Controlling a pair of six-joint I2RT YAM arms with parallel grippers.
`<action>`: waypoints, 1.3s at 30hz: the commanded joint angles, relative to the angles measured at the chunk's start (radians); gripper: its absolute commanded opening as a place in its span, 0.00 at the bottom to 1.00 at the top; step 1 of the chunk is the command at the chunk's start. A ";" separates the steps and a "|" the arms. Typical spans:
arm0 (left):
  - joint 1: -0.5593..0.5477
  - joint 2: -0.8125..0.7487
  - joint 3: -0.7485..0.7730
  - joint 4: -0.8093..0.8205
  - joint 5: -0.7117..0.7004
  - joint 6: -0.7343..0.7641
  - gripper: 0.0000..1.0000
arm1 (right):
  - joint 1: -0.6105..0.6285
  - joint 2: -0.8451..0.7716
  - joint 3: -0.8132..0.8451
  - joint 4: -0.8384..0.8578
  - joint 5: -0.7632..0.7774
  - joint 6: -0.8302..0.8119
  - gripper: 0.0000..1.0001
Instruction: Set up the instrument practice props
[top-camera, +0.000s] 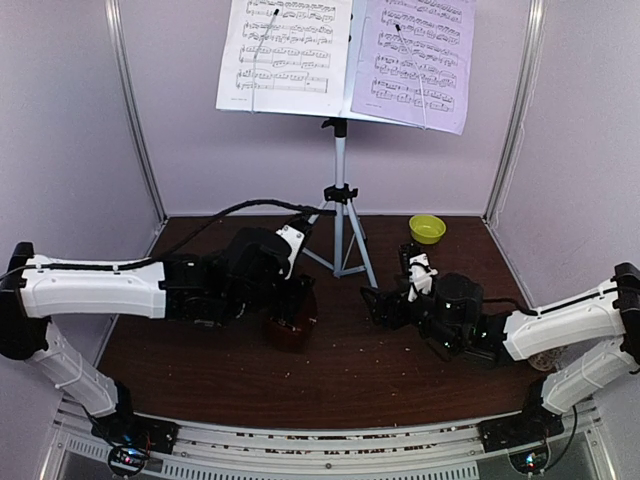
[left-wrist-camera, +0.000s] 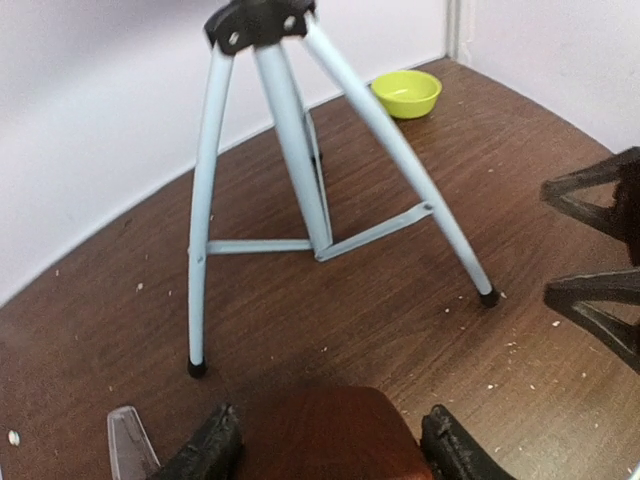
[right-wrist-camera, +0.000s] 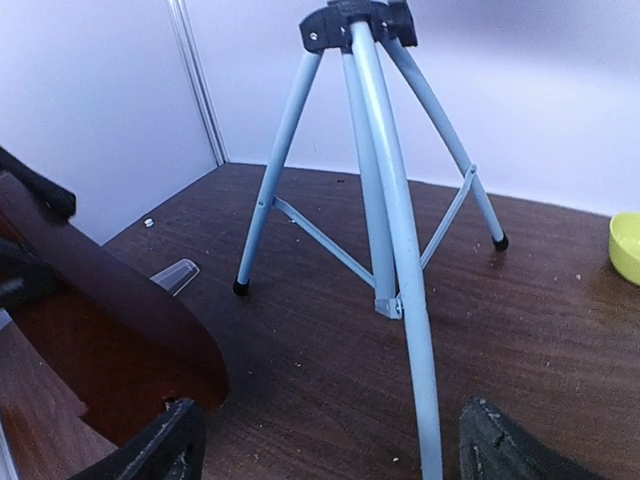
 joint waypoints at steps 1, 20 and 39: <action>0.006 -0.140 -0.004 0.136 0.082 0.302 0.28 | 0.033 -0.015 -0.025 0.127 0.006 -0.249 0.86; 0.004 -0.418 -0.228 0.480 0.335 0.646 0.23 | 0.055 0.136 0.145 0.215 -0.567 0.013 0.59; 0.003 -0.466 -0.268 0.588 0.429 0.676 0.19 | 0.046 0.234 0.144 0.312 -0.515 0.082 0.50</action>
